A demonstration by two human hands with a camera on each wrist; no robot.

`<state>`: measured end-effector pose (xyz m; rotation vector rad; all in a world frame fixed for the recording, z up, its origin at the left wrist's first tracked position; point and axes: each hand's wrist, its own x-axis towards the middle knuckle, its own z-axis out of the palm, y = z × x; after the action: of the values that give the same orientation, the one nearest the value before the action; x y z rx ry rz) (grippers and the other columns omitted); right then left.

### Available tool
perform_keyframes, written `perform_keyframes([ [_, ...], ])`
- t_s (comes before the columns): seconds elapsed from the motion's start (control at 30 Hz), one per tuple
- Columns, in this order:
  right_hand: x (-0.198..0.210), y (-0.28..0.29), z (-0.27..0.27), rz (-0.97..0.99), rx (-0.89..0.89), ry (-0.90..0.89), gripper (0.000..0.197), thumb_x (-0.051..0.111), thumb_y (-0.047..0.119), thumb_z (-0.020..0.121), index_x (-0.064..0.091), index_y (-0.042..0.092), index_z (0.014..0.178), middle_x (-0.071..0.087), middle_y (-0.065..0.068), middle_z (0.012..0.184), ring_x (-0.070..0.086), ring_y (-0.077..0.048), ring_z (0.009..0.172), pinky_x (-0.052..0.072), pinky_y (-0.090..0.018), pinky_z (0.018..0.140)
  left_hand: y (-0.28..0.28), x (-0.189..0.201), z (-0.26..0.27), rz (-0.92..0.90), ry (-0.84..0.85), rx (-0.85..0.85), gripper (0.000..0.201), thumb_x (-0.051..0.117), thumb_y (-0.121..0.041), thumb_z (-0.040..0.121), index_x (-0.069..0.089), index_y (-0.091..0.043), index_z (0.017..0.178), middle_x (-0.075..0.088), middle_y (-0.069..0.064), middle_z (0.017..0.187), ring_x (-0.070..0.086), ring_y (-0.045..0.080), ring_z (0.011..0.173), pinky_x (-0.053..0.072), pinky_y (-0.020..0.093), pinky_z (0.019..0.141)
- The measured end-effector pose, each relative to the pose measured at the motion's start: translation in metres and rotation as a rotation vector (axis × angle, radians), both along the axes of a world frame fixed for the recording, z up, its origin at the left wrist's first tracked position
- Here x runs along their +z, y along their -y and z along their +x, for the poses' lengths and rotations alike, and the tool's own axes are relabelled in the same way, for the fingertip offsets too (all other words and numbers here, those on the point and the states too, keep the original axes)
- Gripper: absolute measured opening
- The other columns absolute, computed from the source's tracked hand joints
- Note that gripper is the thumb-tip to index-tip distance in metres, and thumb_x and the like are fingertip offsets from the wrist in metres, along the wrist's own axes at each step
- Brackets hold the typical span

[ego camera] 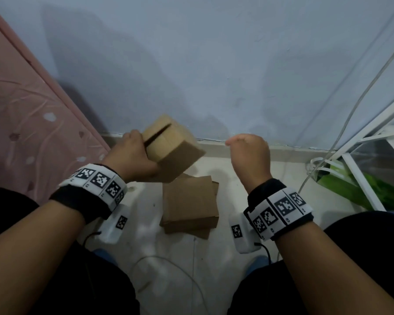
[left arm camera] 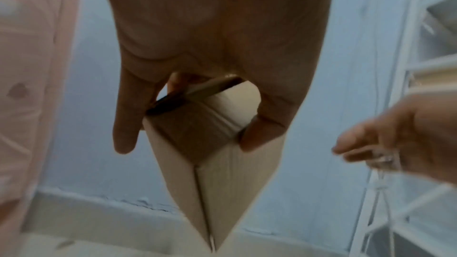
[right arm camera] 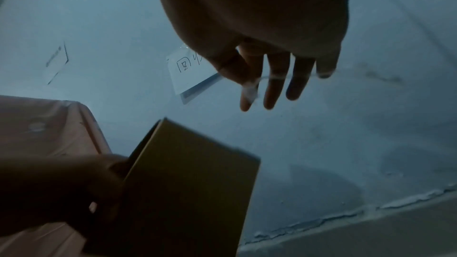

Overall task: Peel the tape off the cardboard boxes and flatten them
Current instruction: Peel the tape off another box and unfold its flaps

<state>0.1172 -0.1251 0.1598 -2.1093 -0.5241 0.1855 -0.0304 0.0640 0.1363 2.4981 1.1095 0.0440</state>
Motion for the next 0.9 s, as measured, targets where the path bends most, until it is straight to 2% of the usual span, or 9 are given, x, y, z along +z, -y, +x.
perform_keyframes([
  [0.07,-0.003,0.0,-0.004,-0.018,0.057,-0.017,0.034,0.043,0.006,0.078,0.069,-0.014,0.087,0.071,-0.03,0.094,0.064,-0.045,0.096,0.056,-0.052,0.082,0.001,0.003,0.003,-0.078,0.131,0.107,0.069,0.082,-0.037,0.057,0.043,-0.013,0.109,0.054,0.009,0.106,0.06,0.029,0.089,0.049,0.036,0.067],
  [0.17,-0.011,0.002,-0.004,-0.08,0.137,-0.032,0.024,0.052,-0.009,0.083,0.075,-0.002,0.083,0.069,-0.004,0.082,0.067,-0.025,0.083,0.057,-0.032,0.072,0.004,0.003,0.005,-0.091,0.214,0.16,0.074,0.085,-0.037,0.058,0.044,-0.013,0.114,0.053,0.009,0.11,0.058,0.027,0.092,0.05,0.037,0.07],
  [0.3,-0.015,0.003,-0.001,-0.222,0.296,-0.059,0.033,0.073,0.026,0.093,0.077,0.003,0.069,0.073,-0.007,0.071,0.065,-0.015,0.066,0.049,-0.019,0.066,0.006,0.004,0.009,-0.066,0.254,0.144,0.072,0.084,-0.033,0.057,0.044,-0.013,0.113,0.052,0.008,0.112,0.055,0.026,0.093,0.045,0.035,0.069],
  [0.37,-0.015,0.001,-0.004,-0.323,0.387,-0.08,0.033,0.072,0.031,0.095,0.079,0.006,0.075,0.074,-0.005,0.076,0.066,-0.014,0.071,0.048,-0.024,0.068,0.007,0.005,0.011,-0.06,0.272,0.155,0.07,0.083,-0.033,0.056,0.044,-0.014,0.111,0.051,0.007,0.11,0.054,0.024,0.091,0.04,0.032,0.065],
  [0.43,-0.013,-0.001,-0.01,-0.366,0.49,-0.121,0.009,0.071,0.01,0.093,0.078,0.014,0.089,0.074,-0.004,0.085,0.068,-0.017,0.074,0.05,-0.024,0.066,0.008,0.007,0.012,-0.06,0.303,0.173,0.07,0.082,-0.035,0.055,0.045,-0.014,0.11,0.051,0.006,0.109,0.054,0.023,0.089,0.036,0.03,0.058],
  [0.57,-0.009,-0.002,-0.022,-0.432,0.666,-0.3,0.042,0.052,-0.012,0.091,0.082,0.016,0.082,0.071,0.006,0.081,0.068,-0.011,0.078,0.059,-0.027,0.078,0.007,0.009,0.013,-0.064,0.336,0.18,0.072,0.083,-0.036,0.054,0.044,-0.015,0.111,0.051,0.006,0.108,0.053,0.021,0.087,0.035,0.028,0.054],
  [0.67,-0.008,-0.003,-0.032,-0.584,0.799,-0.351,0.04,0.053,-0.007,0.091,0.083,0.018,0.087,0.069,0.018,0.084,0.063,-0.002,0.09,0.05,-0.021,0.088,0.009,0.01,0.013,-0.044,0.328,0.17,0.071,0.083,-0.036,0.056,0.043,-0.015,0.111,0.05,0.006,0.109,0.05,0.016,0.082,0.033,0.026,0.053],
  [0.8,-0.023,0.0,-0.038,-0.707,0.856,-0.54,0.015,0.058,0.014,0.098,0.072,0.008,0.101,0.078,-0.009,0.09,0.078,-0.027,0.076,0.064,-0.047,0.084,0.01,0.013,0.012,0.01,0.349,0.156,0.075,0.084,-0.039,0.059,0.044,-0.013,0.117,0.048,0.005,0.112,0.049,0.019,0.088,0.035,0.028,0.06],
  [0.9,-0.033,-0.006,-0.036,-0.584,0.592,-0.143,0.031,0.057,0.027,0.098,0.069,0.004,0.08,0.074,-0.012,0.075,0.073,-0.028,0.062,0.064,-0.043,0.068,0.011,0.016,0.013,-0.011,0.345,0.139,0.074,0.082,-0.044,0.059,0.046,-0.015,0.117,0.05,0.003,0.111,0.051,0.019,0.093,0.04,0.031,0.065],
])
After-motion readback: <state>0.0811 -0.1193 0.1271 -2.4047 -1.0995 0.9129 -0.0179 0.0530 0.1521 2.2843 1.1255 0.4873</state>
